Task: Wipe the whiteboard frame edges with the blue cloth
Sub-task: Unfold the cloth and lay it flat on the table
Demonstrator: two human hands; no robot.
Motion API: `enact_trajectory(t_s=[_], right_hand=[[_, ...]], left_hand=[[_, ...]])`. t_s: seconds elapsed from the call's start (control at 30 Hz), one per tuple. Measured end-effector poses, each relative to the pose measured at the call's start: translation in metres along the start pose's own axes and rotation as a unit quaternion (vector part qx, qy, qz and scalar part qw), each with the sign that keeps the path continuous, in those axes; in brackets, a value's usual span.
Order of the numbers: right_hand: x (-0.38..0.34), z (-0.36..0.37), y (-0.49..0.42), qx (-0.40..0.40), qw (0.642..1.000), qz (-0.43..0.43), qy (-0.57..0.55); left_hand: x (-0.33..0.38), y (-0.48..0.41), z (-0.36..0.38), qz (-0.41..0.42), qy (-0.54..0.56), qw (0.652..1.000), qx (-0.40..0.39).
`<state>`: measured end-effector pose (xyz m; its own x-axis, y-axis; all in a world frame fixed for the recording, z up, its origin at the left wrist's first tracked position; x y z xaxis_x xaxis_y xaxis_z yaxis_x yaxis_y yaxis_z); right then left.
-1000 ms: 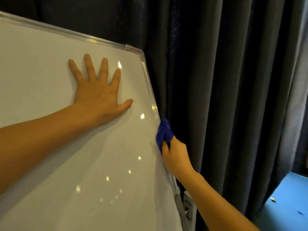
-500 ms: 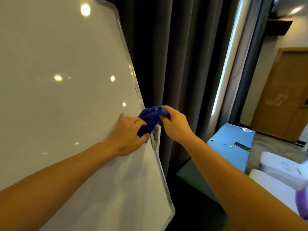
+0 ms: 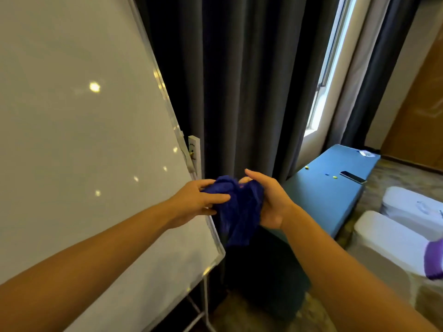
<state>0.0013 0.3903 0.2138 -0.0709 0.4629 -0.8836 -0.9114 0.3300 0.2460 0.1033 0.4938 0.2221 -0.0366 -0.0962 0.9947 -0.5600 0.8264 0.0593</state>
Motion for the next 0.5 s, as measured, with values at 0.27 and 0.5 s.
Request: enact_trajectory(t_s=[0.27,0.5], right_hand=[[0.010,-0.206,0.042,0.080,0.995,0.049,0.046],[0.011,-0.382,0.062,0.272,0.928,0.064,0.246]], left_hand=[[-0.071,-0.054,0.150,-0.131,0.102,0.985,0.055],[-0.120,-0.117,0.231,-0.163,0.107,0.968,0.156]])
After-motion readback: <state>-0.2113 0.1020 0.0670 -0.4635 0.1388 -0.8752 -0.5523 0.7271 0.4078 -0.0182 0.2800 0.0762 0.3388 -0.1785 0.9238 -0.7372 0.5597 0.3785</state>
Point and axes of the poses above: each hand's wrist, its own y-axis away from the middle knuckle, its own z-axis out of the palm, x = y × z, the point moved 8 cm from there along -y, towards the middle knuckle, and after that the axes turned 5 degrees about x, right-handed, at the moved point
